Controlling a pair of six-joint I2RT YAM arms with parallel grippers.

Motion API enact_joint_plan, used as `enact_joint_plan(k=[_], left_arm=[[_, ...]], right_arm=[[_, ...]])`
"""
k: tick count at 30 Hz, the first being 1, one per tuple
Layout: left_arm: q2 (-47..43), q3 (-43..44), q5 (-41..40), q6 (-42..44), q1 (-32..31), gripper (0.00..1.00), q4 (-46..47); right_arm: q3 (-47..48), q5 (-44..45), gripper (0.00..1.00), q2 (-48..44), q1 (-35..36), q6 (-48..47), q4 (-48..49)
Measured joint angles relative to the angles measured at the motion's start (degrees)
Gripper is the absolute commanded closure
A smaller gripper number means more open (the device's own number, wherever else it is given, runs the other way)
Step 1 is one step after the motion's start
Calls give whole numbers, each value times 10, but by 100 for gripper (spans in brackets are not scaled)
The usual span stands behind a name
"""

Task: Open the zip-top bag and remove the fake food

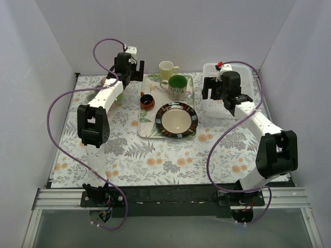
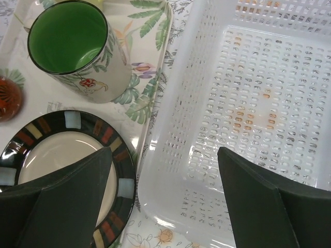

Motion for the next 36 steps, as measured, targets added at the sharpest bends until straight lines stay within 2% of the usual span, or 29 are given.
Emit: enact_joint_plan(k=[3,8,16,19,20,24,27,33,36], left_arm=[[-2,-45,-34,37,6,2,56],[-2,-104,-55,83,12,2,95],[15,-110,-88,127,1,2,148],[35,-96,-99,143,-3,15,173],[42,-94,-104,149,-4,31,182],[68,-88,-125,191,-7,72,227],[83,-86,-137,215,-7,91,247],[82,-89,-148,238,-6,100,268],[68,-101,-148,237,-7,100,264]], right_arm=[[7,9,7,16,0,0,1],[34,23,2,50,0,2,3],[53,17,2,73,0,4,4],[40,12,2,72,0,3,18],[33,12,2,72,0,2,21],[0,9,5,72,0,1,25],[-16,13,6,72,0,0,25],[-48,27,9,68,-1,-1,30],[-96,20,21,46,-1,4,32]])
